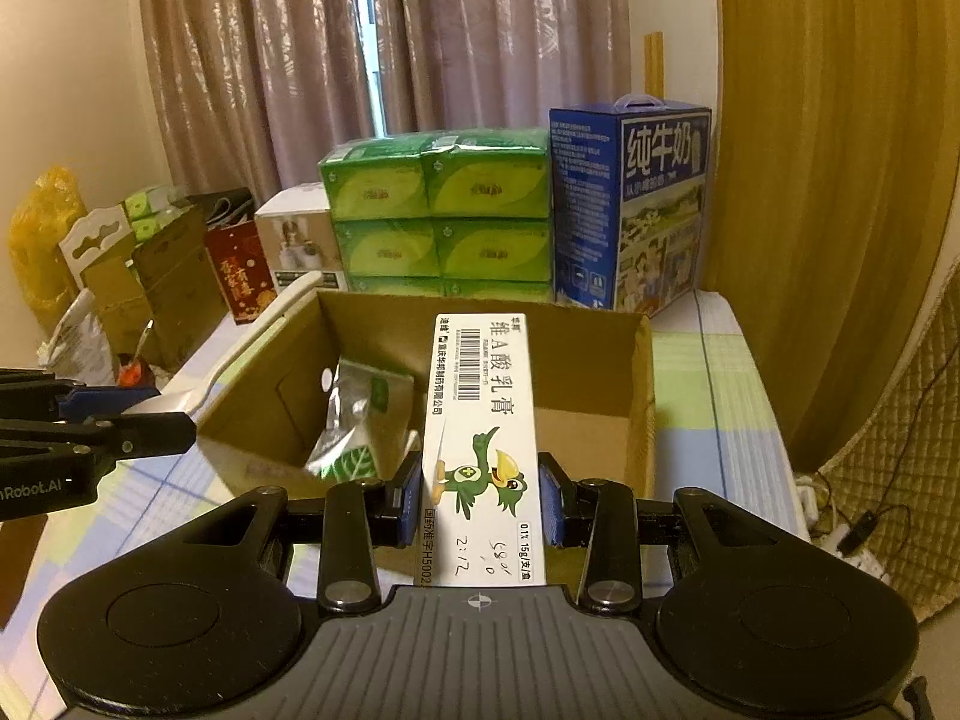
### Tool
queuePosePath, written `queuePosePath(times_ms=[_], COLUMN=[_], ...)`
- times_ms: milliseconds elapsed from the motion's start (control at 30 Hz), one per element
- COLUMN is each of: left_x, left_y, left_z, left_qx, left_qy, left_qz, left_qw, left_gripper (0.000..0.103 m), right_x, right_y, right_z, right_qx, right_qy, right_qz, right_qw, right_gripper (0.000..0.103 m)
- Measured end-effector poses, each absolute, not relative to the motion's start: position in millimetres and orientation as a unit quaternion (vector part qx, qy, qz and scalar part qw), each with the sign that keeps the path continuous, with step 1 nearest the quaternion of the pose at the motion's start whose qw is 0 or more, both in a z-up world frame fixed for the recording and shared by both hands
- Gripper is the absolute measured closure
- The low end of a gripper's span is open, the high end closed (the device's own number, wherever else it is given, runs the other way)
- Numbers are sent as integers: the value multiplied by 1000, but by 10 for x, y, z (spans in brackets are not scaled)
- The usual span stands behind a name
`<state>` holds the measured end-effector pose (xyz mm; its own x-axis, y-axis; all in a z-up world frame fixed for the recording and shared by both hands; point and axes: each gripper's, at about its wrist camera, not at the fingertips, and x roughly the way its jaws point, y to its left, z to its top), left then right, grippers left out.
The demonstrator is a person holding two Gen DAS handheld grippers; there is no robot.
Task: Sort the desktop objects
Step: 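Lift the spoon with the left tool while the right tool lifts the ointment box, then lower the spoon and ointment box into the cardboard box and open both tools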
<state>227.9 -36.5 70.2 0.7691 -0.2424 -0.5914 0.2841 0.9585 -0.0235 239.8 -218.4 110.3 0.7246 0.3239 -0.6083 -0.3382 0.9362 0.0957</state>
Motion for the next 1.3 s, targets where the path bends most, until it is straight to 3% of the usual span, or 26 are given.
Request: queuePosePath(times_ms=[967, 1033, 1300], left_x=[3334, 3406, 3361], left_y=[-267, -236, -48], left_z=[315, 270, 180], left_qx=[3, -13, -30], left_qy=[339, 341, 347], left_qz=[-145, -137, -127], left_qw=[930, 930, 929], left_gripper=[75, 69, 69], right_x=[3325, 3348, 3421], right_y=[-1795, -1783, -1738], right_z=[900, 872, 737], right_qx=[6, 8, 20], right_qy=[349, 351, 363], right_qz=[176, 175, 175], right_qw=[920, 920, 915], right_gripper=[68, 68, 67])
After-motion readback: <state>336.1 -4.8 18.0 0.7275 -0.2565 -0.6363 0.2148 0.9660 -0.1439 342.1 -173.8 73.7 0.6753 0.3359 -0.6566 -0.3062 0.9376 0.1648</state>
